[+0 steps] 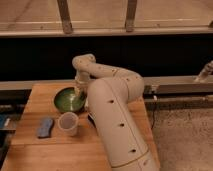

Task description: Drag the ceramic bowl in a circle

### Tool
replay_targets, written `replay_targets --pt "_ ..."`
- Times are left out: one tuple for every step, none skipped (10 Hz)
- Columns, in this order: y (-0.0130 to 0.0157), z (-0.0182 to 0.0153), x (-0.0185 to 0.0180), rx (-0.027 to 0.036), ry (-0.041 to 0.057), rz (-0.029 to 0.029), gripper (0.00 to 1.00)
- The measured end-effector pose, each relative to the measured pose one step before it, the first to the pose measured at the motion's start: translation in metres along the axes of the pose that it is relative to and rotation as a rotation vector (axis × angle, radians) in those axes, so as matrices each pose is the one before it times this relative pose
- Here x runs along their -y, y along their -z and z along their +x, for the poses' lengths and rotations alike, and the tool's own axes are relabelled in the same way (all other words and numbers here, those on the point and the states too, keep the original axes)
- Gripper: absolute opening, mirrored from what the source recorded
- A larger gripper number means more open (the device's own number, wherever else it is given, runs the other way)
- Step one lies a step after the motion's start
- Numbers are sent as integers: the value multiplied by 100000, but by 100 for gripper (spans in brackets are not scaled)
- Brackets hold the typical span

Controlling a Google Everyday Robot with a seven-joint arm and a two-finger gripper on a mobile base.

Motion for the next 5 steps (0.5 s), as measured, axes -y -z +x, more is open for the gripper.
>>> replay_targets --pt "370 1086 48 -566 -1175 -179 15" --pt "460 989 -35 162 -1099 239 5" --pt "431 901 -93 363 -1056 11 0" --pt "323 1090 162 -10 -1522 160 0" --pt "304 917 81 -211 -1082 304 0"
